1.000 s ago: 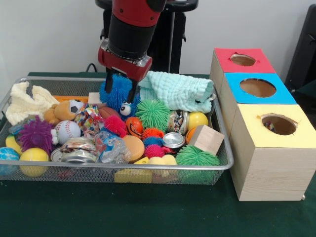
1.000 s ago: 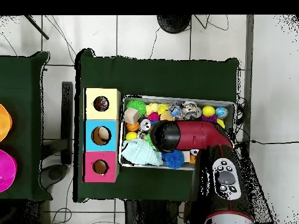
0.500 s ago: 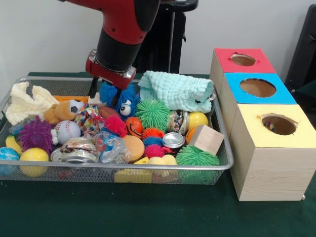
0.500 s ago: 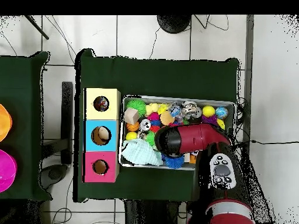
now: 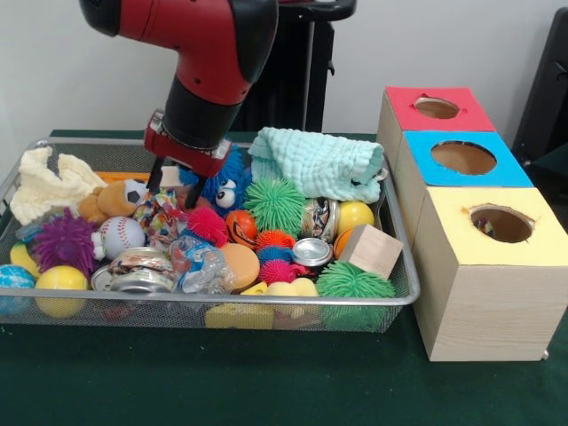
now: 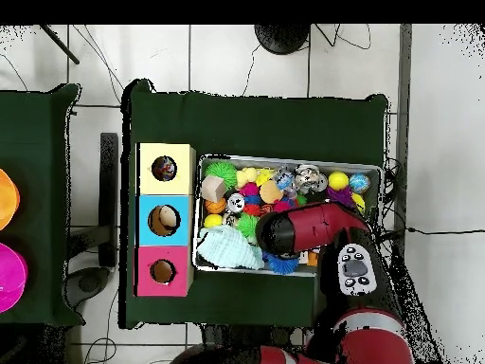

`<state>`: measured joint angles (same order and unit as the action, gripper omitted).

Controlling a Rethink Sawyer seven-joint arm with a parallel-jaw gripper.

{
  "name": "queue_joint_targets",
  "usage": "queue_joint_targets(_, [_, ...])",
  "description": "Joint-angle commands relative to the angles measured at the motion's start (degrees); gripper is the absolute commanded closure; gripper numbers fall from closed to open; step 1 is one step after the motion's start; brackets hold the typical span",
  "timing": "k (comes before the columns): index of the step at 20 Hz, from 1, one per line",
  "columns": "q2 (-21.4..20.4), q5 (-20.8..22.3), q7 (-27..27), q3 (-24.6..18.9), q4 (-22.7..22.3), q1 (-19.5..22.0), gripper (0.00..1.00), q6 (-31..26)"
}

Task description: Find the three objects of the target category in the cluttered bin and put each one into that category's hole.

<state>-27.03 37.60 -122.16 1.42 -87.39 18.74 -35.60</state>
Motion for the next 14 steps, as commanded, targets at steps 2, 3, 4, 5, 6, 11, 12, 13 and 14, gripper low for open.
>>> queue_joint_targets(2, [5.52,4.52,0.46,-1.15,3.12,2.07,0.00,6.97])
queue_joint_targets(3, [5.90,4.76,0.38,-1.06,3.23,2.14,0.00,7.46])
queue_joint_targets(4, [6.40,5.16,0.12,-0.75,3.55,2.06,0.00,7.81])
queue_joint_targets(5, [6.67,5.30,0.76,-0.67,3.87,2.07,0.00,7.05])
queue_joint_targets(6, [6.96,5.28,0.87,-0.51,4.07,2.09,0.00,6.63])
queue_joint_targets(11, [8.06,5.56,0.98,0.04,4.89,2.15,0.00,6.16])
queue_joint_targets(12, [8.14,5.67,0.98,0.05,5.18,2.16,0.00,6.45])
queue_joint_targets(13, [8.13,5.76,0.84,0.14,5.43,2.10,0.00,6.67])
queue_joint_targets(14, [8.11,5.85,0.70,0.23,5.67,2.03,0.00,6.90])
